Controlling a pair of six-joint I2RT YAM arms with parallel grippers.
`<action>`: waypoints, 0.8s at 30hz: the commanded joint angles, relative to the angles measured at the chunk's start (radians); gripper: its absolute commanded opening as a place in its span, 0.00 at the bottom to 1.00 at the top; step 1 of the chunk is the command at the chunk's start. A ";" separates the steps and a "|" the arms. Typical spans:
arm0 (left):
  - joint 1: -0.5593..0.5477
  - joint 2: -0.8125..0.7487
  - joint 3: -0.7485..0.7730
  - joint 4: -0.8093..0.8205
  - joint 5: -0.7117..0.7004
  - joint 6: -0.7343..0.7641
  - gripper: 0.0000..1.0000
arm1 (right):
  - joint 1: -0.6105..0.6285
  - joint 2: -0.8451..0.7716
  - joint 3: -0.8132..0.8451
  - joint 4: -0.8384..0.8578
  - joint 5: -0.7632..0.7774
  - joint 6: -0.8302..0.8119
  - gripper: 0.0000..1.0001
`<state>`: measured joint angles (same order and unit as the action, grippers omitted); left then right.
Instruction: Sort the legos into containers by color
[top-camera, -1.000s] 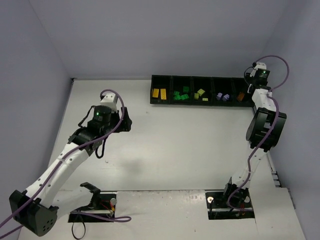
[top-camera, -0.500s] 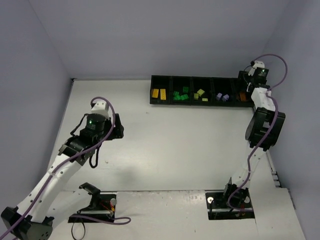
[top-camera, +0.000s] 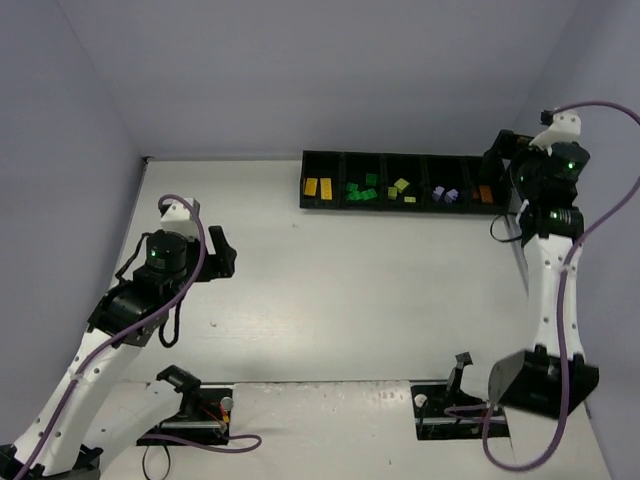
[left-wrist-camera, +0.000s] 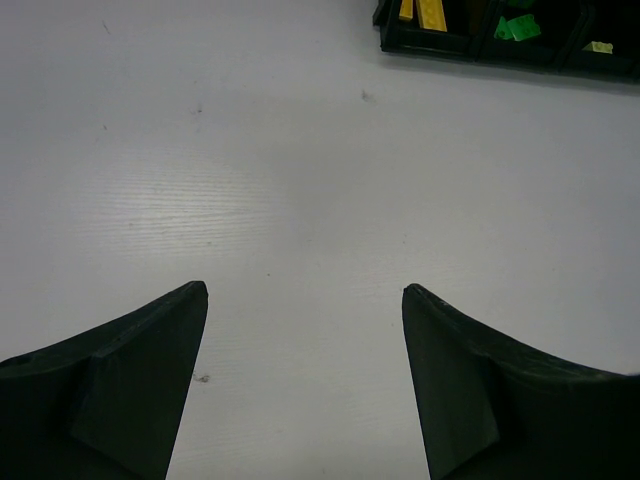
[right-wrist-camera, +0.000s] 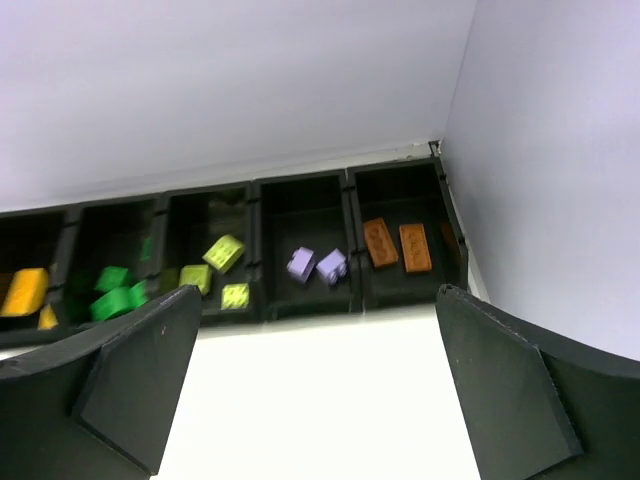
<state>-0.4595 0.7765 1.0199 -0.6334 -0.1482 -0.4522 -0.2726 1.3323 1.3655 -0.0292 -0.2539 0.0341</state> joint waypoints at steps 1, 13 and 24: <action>0.004 -0.016 0.063 -0.015 -0.019 0.041 0.72 | 0.001 -0.172 -0.075 -0.058 0.005 0.053 1.00; 0.002 -0.052 0.068 -0.051 -0.085 0.038 0.72 | 0.147 -0.653 -0.310 -0.155 -0.002 0.090 1.00; 0.004 -0.074 0.039 -0.072 -0.093 -0.045 0.72 | 0.266 -0.798 -0.413 -0.192 0.205 0.141 1.00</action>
<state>-0.4595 0.6994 1.0500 -0.7204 -0.2173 -0.4545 -0.0330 0.5316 0.9596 -0.2665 -0.1429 0.1577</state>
